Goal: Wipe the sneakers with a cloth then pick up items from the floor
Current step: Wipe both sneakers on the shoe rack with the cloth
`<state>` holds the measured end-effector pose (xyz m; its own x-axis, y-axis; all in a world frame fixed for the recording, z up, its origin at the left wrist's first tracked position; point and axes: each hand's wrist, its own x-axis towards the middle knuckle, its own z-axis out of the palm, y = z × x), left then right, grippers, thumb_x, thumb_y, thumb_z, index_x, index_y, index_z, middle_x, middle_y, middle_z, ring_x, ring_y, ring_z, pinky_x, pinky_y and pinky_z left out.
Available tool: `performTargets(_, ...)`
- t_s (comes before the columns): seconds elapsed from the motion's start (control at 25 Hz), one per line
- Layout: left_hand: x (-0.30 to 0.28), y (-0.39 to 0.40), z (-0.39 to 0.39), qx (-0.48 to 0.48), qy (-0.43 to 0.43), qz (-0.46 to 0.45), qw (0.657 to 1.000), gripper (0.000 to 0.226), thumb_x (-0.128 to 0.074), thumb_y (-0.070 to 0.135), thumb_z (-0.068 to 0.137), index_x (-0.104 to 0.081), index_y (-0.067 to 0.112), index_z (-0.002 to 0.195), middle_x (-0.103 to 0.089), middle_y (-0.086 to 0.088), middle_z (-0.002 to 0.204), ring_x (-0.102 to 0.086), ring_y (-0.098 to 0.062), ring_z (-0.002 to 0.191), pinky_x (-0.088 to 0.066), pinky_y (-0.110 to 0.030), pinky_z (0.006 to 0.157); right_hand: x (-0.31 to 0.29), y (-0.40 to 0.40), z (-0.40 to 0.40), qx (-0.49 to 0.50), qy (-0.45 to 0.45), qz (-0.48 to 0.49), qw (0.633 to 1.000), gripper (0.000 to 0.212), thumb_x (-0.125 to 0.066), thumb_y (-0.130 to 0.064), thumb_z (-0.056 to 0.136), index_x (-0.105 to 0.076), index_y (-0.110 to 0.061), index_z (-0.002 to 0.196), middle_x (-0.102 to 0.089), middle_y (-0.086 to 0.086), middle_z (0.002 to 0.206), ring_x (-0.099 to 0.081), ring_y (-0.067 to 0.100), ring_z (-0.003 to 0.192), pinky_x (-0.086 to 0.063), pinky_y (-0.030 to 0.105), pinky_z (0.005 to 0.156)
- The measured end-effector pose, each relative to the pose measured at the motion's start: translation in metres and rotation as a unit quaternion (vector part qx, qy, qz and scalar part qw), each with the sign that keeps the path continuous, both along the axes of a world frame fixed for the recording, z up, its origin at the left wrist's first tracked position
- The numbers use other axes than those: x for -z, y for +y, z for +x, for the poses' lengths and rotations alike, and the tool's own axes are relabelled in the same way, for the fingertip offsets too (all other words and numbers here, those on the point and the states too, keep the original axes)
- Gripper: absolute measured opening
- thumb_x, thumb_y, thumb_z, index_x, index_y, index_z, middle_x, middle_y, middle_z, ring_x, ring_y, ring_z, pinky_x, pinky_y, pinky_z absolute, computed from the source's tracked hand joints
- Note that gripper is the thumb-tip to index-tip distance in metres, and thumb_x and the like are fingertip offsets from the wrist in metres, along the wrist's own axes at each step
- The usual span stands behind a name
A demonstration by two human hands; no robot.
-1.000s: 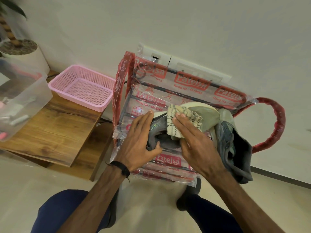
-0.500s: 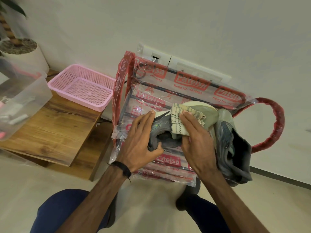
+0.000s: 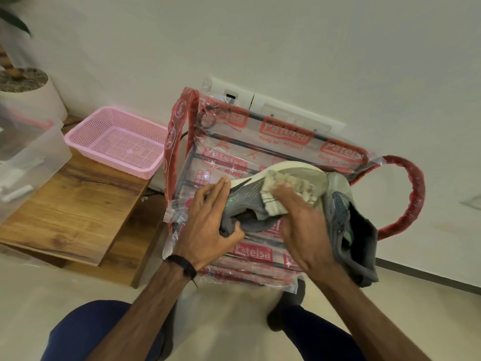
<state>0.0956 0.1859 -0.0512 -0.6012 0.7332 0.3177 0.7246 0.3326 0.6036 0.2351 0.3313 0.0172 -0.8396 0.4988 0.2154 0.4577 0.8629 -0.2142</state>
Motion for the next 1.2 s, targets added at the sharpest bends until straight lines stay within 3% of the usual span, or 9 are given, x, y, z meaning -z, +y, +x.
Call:
performTargets(0.08, 0.002, -0.002, -0.003, 0.009, -0.018, 0.000, 1.000, 0.093, -0.053, 0.057, 0.083, -0.024, 0.011, 0.158, -0.030, -0.003, 0.160, -0.027, -0.022, 0.141, -0.034, -0.038, 0.113, 0.006, -0.023, 0.005, -0.116, -0.022, 0.019, 0.993, 0.075, -0.058, 0.019, 0.071, -0.059, -0.014, 0.138, -0.053, 0.006, 0.147, -0.048, 0.021, 0.138, -0.043, 0.043, 0.110)
performTargets(0.16, 0.004, -0.002, -0.002, 0.018, -0.023, 0.002, 1.000, 0.092, -0.052, 0.054, 0.083, -0.022, 0.013, 0.159, -0.029, -0.001, 0.160, -0.025, -0.021, 0.142, -0.034, -0.038, 0.113, 0.001, -0.008, 0.006, -0.151, -0.011, 0.041, 0.988, 0.070, -0.057, 0.016, 0.072, -0.061, -0.012, 0.136, -0.056, 0.008, 0.144, -0.052, 0.024, 0.135, -0.047, 0.046, 0.106)
performTargets(0.32, 0.001, 0.002, -0.004, 0.008, -0.051, 0.008, 0.999, 0.090, -0.048, 0.053, 0.081, -0.024, 0.013, 0.158, -0.034, -0.002, 0.158, -0.026, -0.019, 0.140, -0.034, -0.035, 0.113, 0.000, 0.012, -0.011, 0.039, 0.022, -0.028, 0.999, 0.070, -0.053, 0.018, 0.074, -0.062, -0.016, 0.135, -0.054, 0.005, 0.147, -0.046, 0.020, 0.140, -0.037, 0.045, 0.116)
performTargets(0.4, 0.001, 0.001, -0.007, 0.001, -0.072, 0.006, 0.997, 0.092, -0.047, 0.054, 0.079, -0.023, 0.014, 0.158, -0.035, -0.002, 0.157, -0.024, -0.019, 0.142, -0.034, -0.036, 0.113, 0.004, -0.012, -0.016, -0.038, 0.007, -0.011, 0.999, 0.066, -0.057, 0.016, 0.076, -0.063, -0.014, 0.134, -0.056, 0.007, 0.144, -0.049, 0.022, 0.137, -0.035, 0.041, 0.114)
performTargets(0.52, 0.001, -0.003, -0.008, 0.013, -0.073, 0.001, 0.997, 0.093, -0.046, 0.056, 0.080, -0.019, 0.015, 0.159, -0.031, 0.001, 0.159, -0.020, -0.017, 0.144, -0.031, -0.034, 0.115, -0.006, -0.006, -0.007, -0.175, -0.025, 0.052, 0.983, 0.066, -0.063, 0.016, 0.075, -0.063, -0.016, 0.133, -0.060, 0.004, 0.140, -0.056, 0.021, 0.130, -0.047, 0.040, 0.101)
performTargets(0.72, -0.001, 0.003, -0.002, 0.000, -0.075, 0.007, 0.997, 0.093, -0.046, 0.059, 0.080, -0.020, 0.016, 0.159, -0.031, 0.001, 0.159, -0.020, -0.016, 0.143, -0.028, -0.030, 0.114, -0.012, 0.025, -0.014, 0.016, -0.003, 0.006, 1.000, 0.064, -0.058, 0.012, 0.076, -0.065, -0.021, 0.131, -0.058, 0.002, 0.142, -0.054, 0.022, 0.133, -0.051, 0.047, 0.103)
performTargets(0.92, 0.003, -0.001, -0.005, 0.011, -0.070, -0.006, 0.998, 0.095, -0.060, 0.051, 0.083, -0.017, 0.016, 0.160, -0.029, 0.000, 0.160, -0.017, -0.018, 0.145, -0.026, -0.035, 0.114, -0.013, 0.001, -0.006, -0.190, -0.041, 0.038, 0.980, 0.055, -0.058, 0.006, 0.083, -0.065, -0.020, 0.130, -0.062, 0.001, 0.138, -0.060, 0.021, 0.127, -0.056, 0.043, 0.091)
performTargets(1.08, 0.001, 0.002, 0.000, 0.002, -0.066, -0.003, 0.998, 0.089, -0.055, 0.051, 0.085, -0.019, 0.017, 0.159, -0.028, 0.000, 0.161, -0.018, -0.017, 0.145, -0.025, -0.031, 0.113, -0.016, 0.027, -0.012, 0.009, -0.013, 0.051, 0.999, 0.059, -0.060, 0.012, 0.078, -0.067, -0.019, 0.127, -0.061, 0.002, 0.139, -0.059, 0.024, 0.127, -0.055, 0.048, 0.092)
performTargets(1.2, 0.001, 0.001, -0.001, -0.003, -0.064, -0.002, 0.998, 0.089, -0.054, 0.051, 0.084, -0.021, 0.015, 0.159, -0.030, -0.002, 0.160, -0.020, -0.018, 0.144, -0.025, -0.031, 0.112, -0.016, -0.007, -0.018, -0.044, 0.003, 0.024, 0.999, 0.042, -0.051, -0.006, 0.086, -0.068, -0.016, 0.124, -0.066, 0.004, 0.133, -0.064, 0.026, 0.120, -0.056, 0.046, 0.090)
